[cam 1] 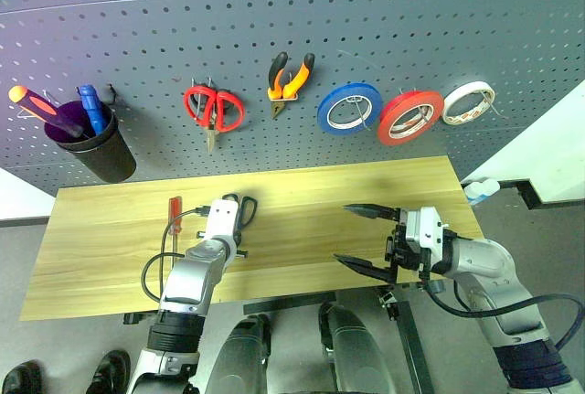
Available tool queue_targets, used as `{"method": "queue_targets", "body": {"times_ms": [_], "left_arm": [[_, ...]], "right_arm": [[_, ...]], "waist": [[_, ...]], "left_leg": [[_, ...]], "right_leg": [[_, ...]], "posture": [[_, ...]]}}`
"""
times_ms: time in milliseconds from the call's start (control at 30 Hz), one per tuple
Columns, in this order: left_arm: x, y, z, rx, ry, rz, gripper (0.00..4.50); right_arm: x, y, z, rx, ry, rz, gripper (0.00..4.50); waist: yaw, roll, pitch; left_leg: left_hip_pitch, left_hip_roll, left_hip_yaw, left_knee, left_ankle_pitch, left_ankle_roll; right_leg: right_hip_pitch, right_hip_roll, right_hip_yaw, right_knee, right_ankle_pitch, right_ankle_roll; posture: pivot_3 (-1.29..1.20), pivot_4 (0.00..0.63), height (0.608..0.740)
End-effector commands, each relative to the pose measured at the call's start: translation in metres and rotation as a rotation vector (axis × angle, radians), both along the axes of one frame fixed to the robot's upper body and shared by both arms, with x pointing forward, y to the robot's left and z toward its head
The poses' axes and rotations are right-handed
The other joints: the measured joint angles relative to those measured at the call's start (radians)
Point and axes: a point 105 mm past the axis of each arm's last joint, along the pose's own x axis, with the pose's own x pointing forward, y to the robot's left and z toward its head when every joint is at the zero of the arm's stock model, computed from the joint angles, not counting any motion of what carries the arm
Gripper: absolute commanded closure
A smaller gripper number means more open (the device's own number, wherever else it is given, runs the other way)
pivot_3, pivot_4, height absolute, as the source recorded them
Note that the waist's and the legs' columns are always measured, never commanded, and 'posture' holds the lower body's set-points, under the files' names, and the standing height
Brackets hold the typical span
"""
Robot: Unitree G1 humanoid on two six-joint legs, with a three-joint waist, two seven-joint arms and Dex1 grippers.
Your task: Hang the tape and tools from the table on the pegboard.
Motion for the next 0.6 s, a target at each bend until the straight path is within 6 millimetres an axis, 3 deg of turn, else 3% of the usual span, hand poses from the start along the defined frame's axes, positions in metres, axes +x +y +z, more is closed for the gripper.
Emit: {"method": "queue_targets", "body": {"times_ms": [33,200,367,467,600], "left_arm": [[0.003,-0.002,0.010,0.007,-0.052,-0.024,3.42],[0.002,-0.004,0.031,-0.024,-0.218,-0.082,3.42],[-0.011,-0.003,0.046,-0.048,-0.356,-0.123,3.42],[-0.021,0.001,0.045,0.008,-0.383,-0.171,3.42],[-0.029,0.009,0.058,0.078,-0.510,-0.222,3.42]], "right_arm": [[-0.001,0.000,0.005,0.004,-0.032,0.008,0.00],[0.002,-0.003,0.012,0.050,-0.028,-0.022,0.00],[0.007,-0.007,0.018,0.115,-0.007,-0.060,0.00],[0.008,-0.007,0.017,0.114,-0.003,-0.062,0.00],[0.014,-0.012,0.021,0.142,0.006,-0.080,0.00]], "waist": [[0.000,0.000,0.000],[-0.001,0.000,0.000],[0.000,0.000,0.000],[0.000,0.001,-0.001],[0.000,0.001,-0.001]], "left_leg": [[0.000,0.000,0.000,0.000,0.000,0.000],[0.000,0.000,0.000,0.000,0.000,0.000],[0.000,0.000,0.000,0.000,0.000,0.000],[0.000,0.000,0.000,0.000,0.000,0.000],[0.000,0.000,0.000,0.000,0.000,0.000]], "right_leg": [[0.000,0.000,0.000,0.000,0.000,0.000],[0.000,0.000,0.000,0.000,0.000,0.000],[0.000,-0.001,0.001,-0.001,0.000,0.000],[0.000,-0.001,0.001,-0.001,0.000,0.000],[0.000,-0.001,0.001,-0.001,0.000,0.000]], "posture": [[-0.10,0.290,0.738],[-0.11,0.278,0.738],[-0.11,0.267,0.738],[-0.10,0.259,0.738],[-0.10,0.248,0.738]]}}
